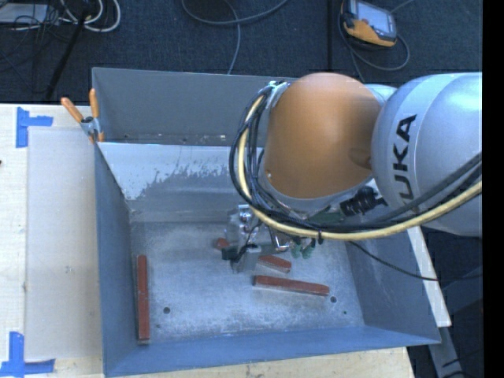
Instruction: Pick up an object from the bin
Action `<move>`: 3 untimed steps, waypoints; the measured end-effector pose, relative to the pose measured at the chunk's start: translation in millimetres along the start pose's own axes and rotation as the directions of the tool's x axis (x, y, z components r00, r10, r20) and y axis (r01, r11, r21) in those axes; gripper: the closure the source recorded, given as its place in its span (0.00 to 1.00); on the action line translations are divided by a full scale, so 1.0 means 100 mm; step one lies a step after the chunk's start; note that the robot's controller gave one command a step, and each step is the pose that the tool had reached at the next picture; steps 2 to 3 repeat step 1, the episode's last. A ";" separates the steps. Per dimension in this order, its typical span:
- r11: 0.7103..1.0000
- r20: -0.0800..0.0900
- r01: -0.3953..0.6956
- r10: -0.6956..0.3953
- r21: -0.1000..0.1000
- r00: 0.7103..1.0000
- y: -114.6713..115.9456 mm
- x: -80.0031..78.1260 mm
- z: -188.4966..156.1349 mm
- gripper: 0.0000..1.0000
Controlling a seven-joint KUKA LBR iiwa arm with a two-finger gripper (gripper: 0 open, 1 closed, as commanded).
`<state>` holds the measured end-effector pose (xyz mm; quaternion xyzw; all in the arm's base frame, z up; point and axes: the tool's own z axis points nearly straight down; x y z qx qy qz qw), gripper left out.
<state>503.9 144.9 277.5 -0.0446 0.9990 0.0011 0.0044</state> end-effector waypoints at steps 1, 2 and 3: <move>0.977 -0.010 0.213 -0.213 -0.001 0.977 0.33 -0.26 0.40 1.00; 0.977 -0.010 0.213 -0.213 -0.001 0.977 0.33 -0.26 0.40 1.00; 0.977 -0.010 0.213 -0.213 -0.001 0.977 0.33 -0.26 0.40 1.00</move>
Offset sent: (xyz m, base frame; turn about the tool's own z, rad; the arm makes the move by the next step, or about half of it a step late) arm 0.0229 0.0343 -0.0380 -0.2146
